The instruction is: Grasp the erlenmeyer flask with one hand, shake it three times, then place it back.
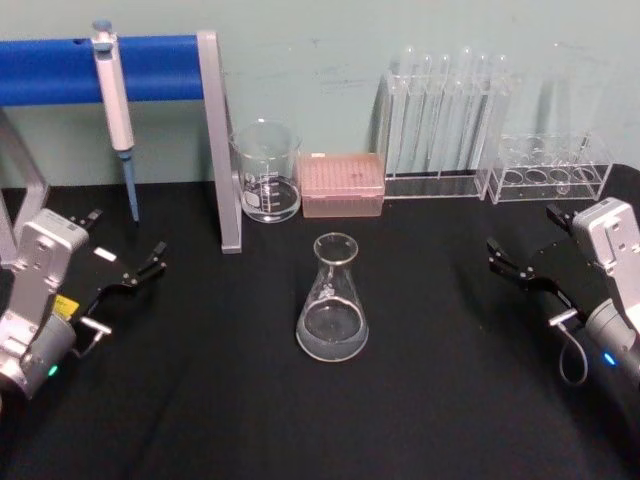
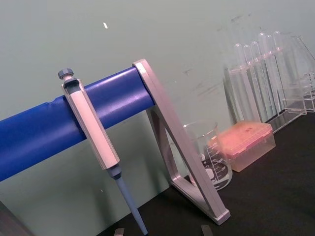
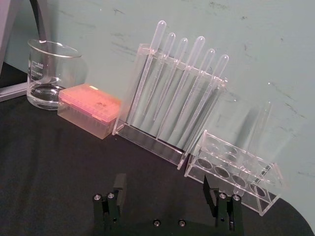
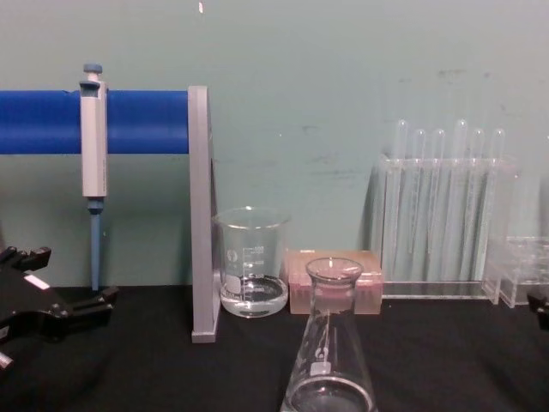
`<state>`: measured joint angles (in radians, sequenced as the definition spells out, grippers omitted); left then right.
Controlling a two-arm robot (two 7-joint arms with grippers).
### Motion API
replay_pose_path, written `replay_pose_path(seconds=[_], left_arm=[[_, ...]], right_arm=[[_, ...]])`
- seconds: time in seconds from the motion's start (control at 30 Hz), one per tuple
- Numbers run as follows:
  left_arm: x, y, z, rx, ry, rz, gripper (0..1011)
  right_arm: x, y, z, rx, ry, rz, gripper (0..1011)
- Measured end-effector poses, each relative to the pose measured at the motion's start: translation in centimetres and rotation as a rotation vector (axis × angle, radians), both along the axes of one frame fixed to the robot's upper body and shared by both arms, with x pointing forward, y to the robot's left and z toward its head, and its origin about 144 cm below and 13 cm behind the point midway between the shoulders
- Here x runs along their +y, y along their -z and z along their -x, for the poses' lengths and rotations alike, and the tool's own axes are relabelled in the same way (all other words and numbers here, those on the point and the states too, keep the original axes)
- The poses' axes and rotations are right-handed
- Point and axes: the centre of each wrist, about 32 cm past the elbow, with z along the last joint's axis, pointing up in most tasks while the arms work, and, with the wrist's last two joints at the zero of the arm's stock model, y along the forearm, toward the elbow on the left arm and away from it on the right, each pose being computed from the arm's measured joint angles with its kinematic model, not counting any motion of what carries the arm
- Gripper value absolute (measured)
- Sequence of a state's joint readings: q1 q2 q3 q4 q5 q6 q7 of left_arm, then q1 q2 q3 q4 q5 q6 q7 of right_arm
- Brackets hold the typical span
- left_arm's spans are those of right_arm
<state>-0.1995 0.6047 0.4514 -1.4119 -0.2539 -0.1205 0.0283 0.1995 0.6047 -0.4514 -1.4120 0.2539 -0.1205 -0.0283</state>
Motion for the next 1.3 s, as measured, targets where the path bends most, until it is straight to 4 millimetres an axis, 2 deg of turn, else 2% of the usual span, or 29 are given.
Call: replay_pose_path(seconds=[0.33, 0.9, 1.3], left_arm=[[0.0, 0.0, 0.0, 0.000, 0.000, 0.000, 1001], [0.0, 0.0, 0.0, 0.000, 0.000, 0.000, 1001], [0.0, 0.0, 0.0, 0.000, 0.000, 0.000, 1001]], right_arm=[[-0.1, -0.2, 0.0, 0.000, -0.009, -0.007, 1000], [0.2, -1.4, 0.5, 0.092, -0.162, -0.211, 1000], [2.1, -1.3, 0.8, 0.133, -0.289, -0.238, 1000]])
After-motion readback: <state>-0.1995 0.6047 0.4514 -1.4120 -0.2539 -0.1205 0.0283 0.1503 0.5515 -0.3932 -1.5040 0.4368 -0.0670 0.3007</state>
